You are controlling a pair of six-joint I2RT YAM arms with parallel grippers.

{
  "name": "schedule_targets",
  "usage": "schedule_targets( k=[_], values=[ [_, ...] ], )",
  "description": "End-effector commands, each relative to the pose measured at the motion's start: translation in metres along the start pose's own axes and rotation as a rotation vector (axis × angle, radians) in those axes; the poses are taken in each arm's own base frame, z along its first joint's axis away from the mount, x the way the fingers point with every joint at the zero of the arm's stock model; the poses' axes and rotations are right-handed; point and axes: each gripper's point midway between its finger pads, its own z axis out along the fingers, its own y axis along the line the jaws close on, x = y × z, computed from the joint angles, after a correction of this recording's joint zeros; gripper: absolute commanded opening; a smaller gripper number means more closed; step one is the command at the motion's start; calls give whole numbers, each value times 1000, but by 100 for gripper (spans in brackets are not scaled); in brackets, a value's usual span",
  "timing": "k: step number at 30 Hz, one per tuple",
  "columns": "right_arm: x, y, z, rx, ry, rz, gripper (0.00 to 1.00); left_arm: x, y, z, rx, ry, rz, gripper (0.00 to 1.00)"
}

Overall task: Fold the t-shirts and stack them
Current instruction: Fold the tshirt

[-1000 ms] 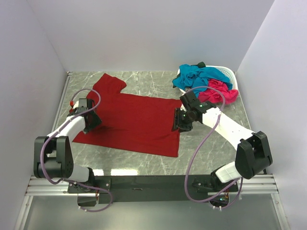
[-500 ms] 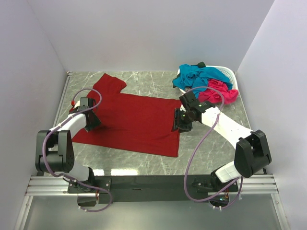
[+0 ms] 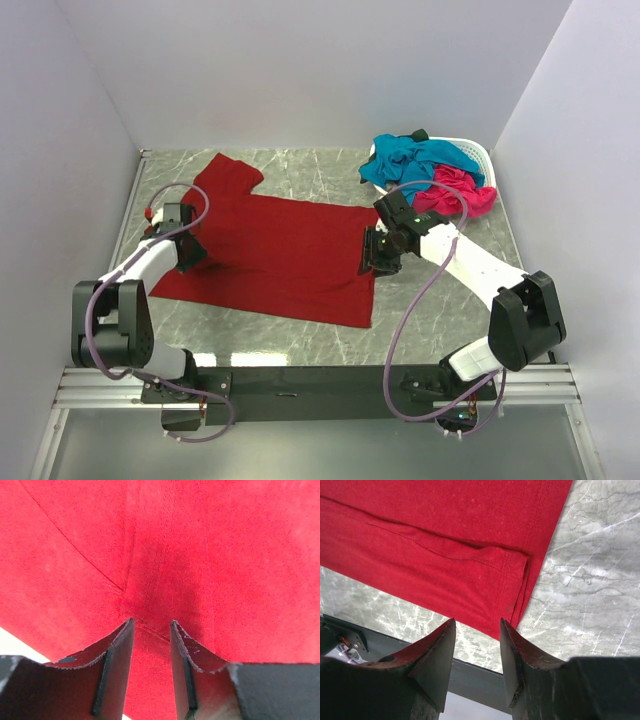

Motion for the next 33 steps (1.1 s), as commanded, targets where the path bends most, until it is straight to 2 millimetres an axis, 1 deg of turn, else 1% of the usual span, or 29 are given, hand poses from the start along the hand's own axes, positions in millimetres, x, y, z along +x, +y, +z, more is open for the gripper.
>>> schedule_targets(
  k=[1, 5, 8, 15, 21, 24, 27, 28, 30, 31, 33],
  values=[
    [-10, 2, -5, -6, -25, -4, 48, -13, 5, -5, 2, -39, -21, 41],
    [-9, 2, -5, -7, -24, -2, 48, -17, 14, 1, -8, -30, -36, 41],
    [-9, 1, -6, -5, -26, -2, 48, -15, 17, 4, -9, -17, -39, 40],
    [-9, 1, -5, -4, -21, -3, 48, -8, 16, 11, 1, 11, -39, 39],
    [-8, 1, -4, -2, -18, -2, 48, 3, 14, 18, 12, 53, -34, 34],
    [-9, 1, -5, -3, -23, 0, 48, 5, 16, 18, 12, 55, -32, 31],
    [-9, 1, -4, -3, -20, -1, 47, 4, 15, 17, 13, 54, -31, 19],
    [-8, 1, -4, -3, -17, 0, 47, 4, 14, 16, 18, 57, -31, 14],
    [-9, 1, -4, -2, -18, -4, 47, -1, 10, 12, 33, 46, -37, 8],
    [-9, 1, -4, -3, -18, -2, 47, -3, 8, 10, 40, 43, -40, 1],
    [-8, 2, -4, -5, -17, -4, 47, -11, 3, 7, 54, 31, -45, 1]
  ],
)
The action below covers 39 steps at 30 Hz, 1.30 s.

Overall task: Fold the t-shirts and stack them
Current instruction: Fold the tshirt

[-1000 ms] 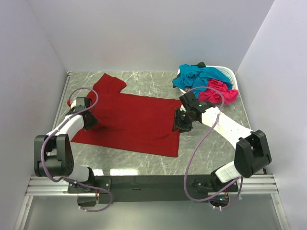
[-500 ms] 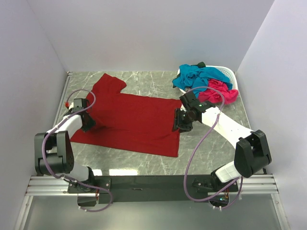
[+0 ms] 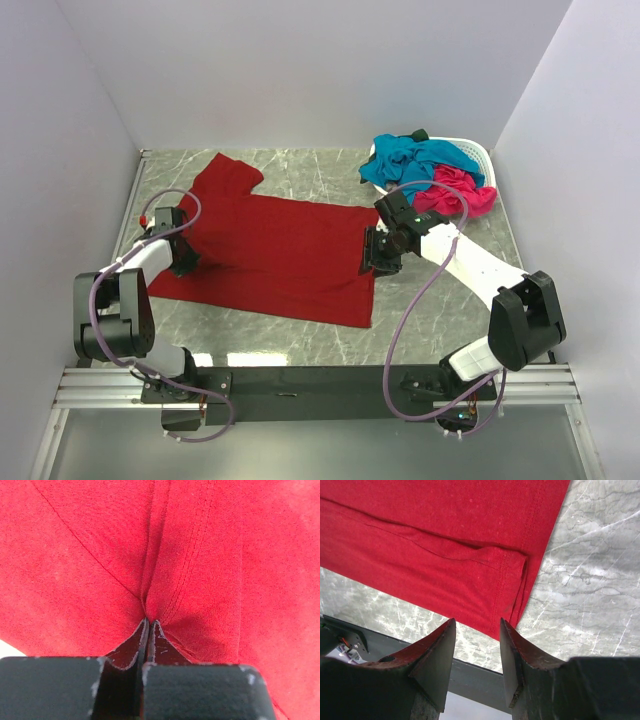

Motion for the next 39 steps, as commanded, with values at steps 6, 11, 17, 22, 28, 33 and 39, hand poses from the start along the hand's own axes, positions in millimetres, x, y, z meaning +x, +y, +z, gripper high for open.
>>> schedule_targets(
  k=[6, 11, 17, 22, 28, 33, 39],
  values=[
    [-8, 3, -4, -6, -17, -7, 47, -44, -39, -24, 123, -60, -13, 0],
    [-7, 3, -2, -12, -9, -7, 47, -65, -68, -27, 199, -64, -9, 0],
    [-5, 4, 1, -14, 12, -12, 47, -65, -101, -13, 220, -13, 52, 0],
    [-4, 3, 2, -13, 15, -10, 47, -64, -124, -4, 232, 4, 81, 0],
    [-1, 1, 4, -11, 28, -9, 47, -54, -141, 3, 240, 31, 138, 0],
    [0, 2, 4, -14, 32, -10, 47, -52, -148, 4, 264, 36, 146, 9],
    [-2, 2, 5, -13, 27, -12, 47, -56, -159, -8, 304, 20, 158, 56]
  ],
)
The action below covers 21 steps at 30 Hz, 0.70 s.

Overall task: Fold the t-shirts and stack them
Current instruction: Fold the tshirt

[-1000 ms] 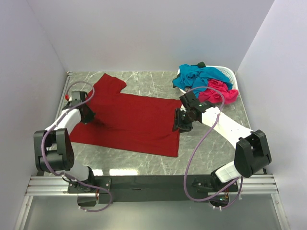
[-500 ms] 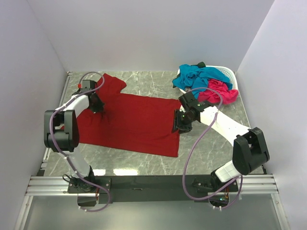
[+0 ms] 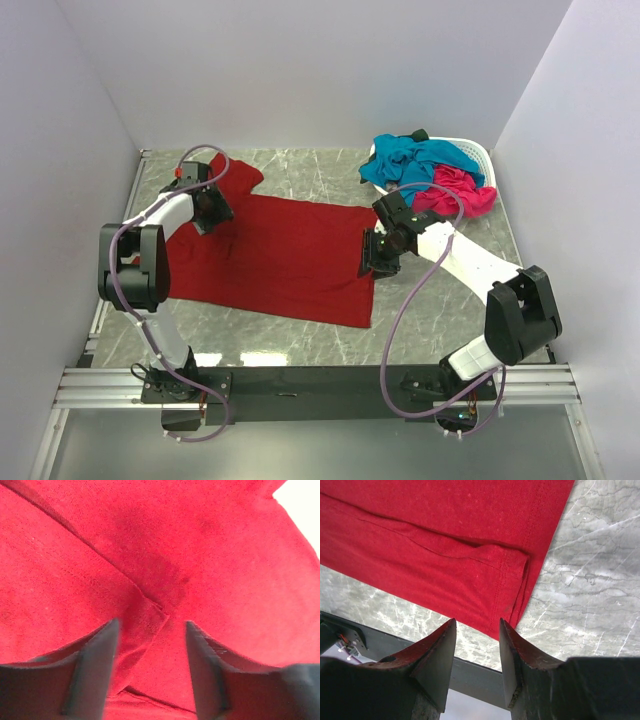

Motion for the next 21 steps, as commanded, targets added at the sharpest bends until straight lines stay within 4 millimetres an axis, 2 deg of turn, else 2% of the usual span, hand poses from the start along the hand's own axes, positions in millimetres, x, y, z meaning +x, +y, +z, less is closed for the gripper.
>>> schedule_targets(
  k=[1, 3, 7, 11, 16, 17, 21],
  values=[
    [-7, 3, -3, -10, -13, -12, 47, -21, -21, -14, 67, -55, 14, 64],
    [-10, 3, -4, -6, -22, -16, 47, -26, -23, -22, 74, -74, 9, 75],
    [-18, 1, -2, 17, -39, -30, 47, -25, -20, -29, 79, -87, -4, 86],
    [-37, 1, 4, 52, -64, -67, 47, -11, -3, -16, 44, -50, -41, 90],
    [-54, 2, 27, 76, -39, -96, 47, 11, 11, 1, 42, -1, -90, 92],
    [-58, 5, 29, 73, -42, -105, 47, 10, 21, 5, 31, 6, -112, 92],
    [-57, 1, 54, 89, 7, -112, 47, 23, 38, 14, 22, 37, -147, 93]
  ],
)
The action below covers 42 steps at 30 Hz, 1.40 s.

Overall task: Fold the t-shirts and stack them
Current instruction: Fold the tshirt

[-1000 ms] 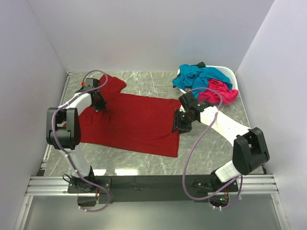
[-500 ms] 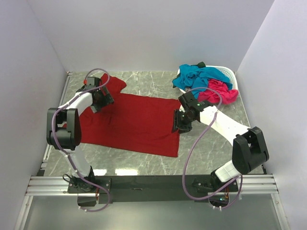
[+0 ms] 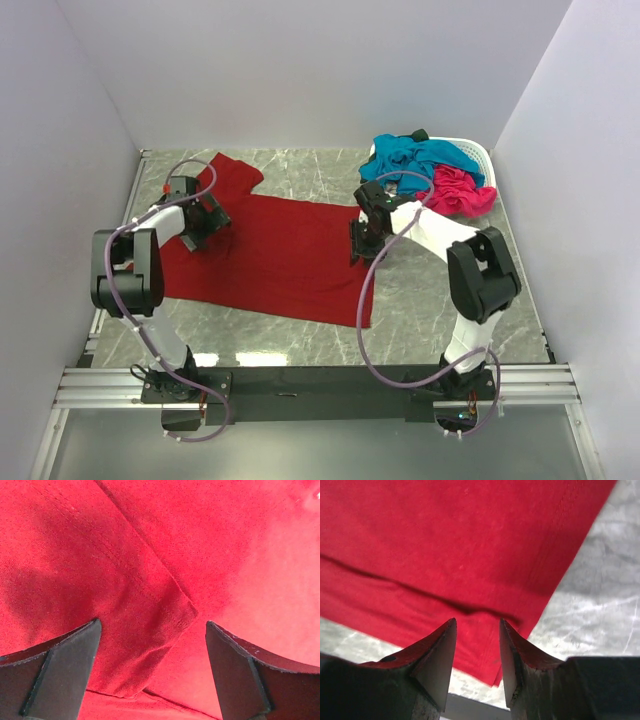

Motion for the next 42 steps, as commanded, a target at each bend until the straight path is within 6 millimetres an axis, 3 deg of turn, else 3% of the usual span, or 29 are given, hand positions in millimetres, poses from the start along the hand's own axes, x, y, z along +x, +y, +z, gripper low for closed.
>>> schedule_targets(
  k=[1, 8, 17, 28, 42],
  values=[
    [-11, 1, 12, 7, -10, -38, 47, 4, 13, 9, 16, 10, -51, 93],
    [23, -11, 47, 65, 88, -61, 46, 10, 48, 8, 20, 33, -144, 93],
    [65, -5, 63, 68, 182, -82, 46, 22, 78, 1, -23, 44, -119, 93],
    [118, -11, 60, 62, 299, -117, 45, 42, 95, -12, -61, 39, -109, 94],
    [156, -15, 49, 29, 386, -142, 45, 60, 113, -31, -119, 34, -129, 95]
  ],
)
